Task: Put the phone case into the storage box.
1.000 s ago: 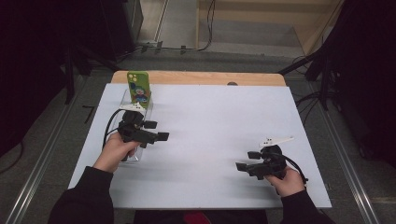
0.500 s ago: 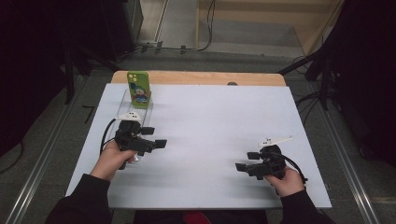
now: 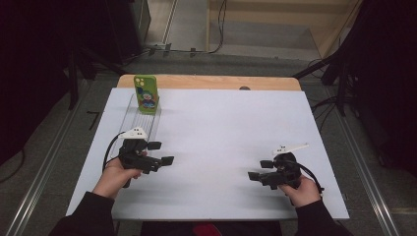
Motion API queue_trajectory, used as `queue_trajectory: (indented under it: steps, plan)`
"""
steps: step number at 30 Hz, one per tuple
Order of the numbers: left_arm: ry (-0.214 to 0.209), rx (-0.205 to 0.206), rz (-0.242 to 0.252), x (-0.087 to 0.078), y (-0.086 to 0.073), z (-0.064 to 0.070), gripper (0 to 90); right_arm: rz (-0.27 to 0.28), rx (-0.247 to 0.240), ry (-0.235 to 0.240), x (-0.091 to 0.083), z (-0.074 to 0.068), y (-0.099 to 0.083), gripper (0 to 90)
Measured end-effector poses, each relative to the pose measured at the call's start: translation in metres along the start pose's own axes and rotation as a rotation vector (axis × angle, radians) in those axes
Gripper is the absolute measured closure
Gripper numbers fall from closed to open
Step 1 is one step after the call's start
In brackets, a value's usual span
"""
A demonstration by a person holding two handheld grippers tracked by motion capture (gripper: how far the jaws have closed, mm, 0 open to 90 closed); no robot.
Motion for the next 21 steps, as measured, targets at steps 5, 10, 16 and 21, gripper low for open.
queue_trajectory:
  steps: [5, 10, 16, 21]
  plan:
    - [-0.007, 0.007, -0.002, -0.002, -0.007, 0.006, 16.7, -0.001, -0.002, 0.0, 0.0, 0.0, 0.0, 20.4]
    - [-0.005, 0.015, 0.0, -0.004, -0.01, 0.01, 16.6, -0.003, -0.01, 0.003, 0.0, -0.001, 0.0, 20.4]
    - [-0.006, 0.026, -0.007, -0.005, -0.016, 0.017, 16.7, -0.002, -0.006, 0.0, 0.0, 0.0, 0.0, 20.4]
    - [-0.016, 0.036, 0.01, -0.004, -0.019, 0.024, 16.6, -0.003, -0.008, -0.001, 0.0, -0.001, -0.001, 20.4]
Point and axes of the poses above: each handheld gripper's, and its own axes: x roughly forward along the jaws, y roughly out of its top, z roughly to its right, the point moved 10 cm from there along x, roughly forward along the jaws, and after that the axes turned 10 degrees about x, right-handed, at the moved point
